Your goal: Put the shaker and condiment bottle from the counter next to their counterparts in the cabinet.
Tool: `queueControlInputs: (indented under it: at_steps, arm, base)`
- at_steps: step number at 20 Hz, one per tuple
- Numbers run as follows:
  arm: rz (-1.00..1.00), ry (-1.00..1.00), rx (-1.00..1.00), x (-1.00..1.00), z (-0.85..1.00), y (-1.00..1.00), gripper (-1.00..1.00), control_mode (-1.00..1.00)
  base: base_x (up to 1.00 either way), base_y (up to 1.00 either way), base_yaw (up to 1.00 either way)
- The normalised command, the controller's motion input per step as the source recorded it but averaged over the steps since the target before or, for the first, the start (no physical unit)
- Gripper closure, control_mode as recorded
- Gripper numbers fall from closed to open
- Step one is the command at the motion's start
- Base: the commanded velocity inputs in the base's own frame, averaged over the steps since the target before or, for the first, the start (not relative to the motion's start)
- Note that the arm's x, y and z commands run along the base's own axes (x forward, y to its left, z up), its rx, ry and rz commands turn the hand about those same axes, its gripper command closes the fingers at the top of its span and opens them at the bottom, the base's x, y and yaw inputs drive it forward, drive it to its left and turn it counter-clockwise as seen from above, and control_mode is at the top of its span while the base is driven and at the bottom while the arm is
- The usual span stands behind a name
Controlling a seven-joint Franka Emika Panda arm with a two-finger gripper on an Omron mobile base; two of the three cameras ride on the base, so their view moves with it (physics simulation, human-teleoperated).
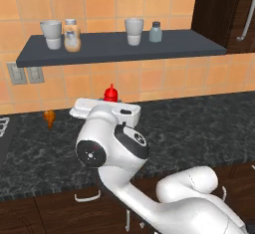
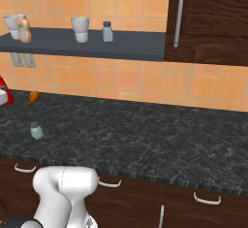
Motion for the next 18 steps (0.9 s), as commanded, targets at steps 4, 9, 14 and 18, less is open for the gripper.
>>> queueControlInputs:
  at_steps: [4,9,14,18]
  arm:
    - [0.10,0.04,0.00,-0.03,1.00,-0.13,1.00,-1.00]
    - [0.09,0.07,0.01,-0.09,1.00,-0.15,1.00,-1.00]
    - [0.11,0.02,0.02,-0.12,1.00,-0.26,1.00,-1.00]
    - [0.13,0.10,-0.11,0.38,0.12,0.09,1.00,-1.00]
  base:
    - [0.00,0.00,0.00]
    - [0.00,0.00,0.00]
    - [0.00,0.00,0.00]
    - [0.00,0.00,0.00]
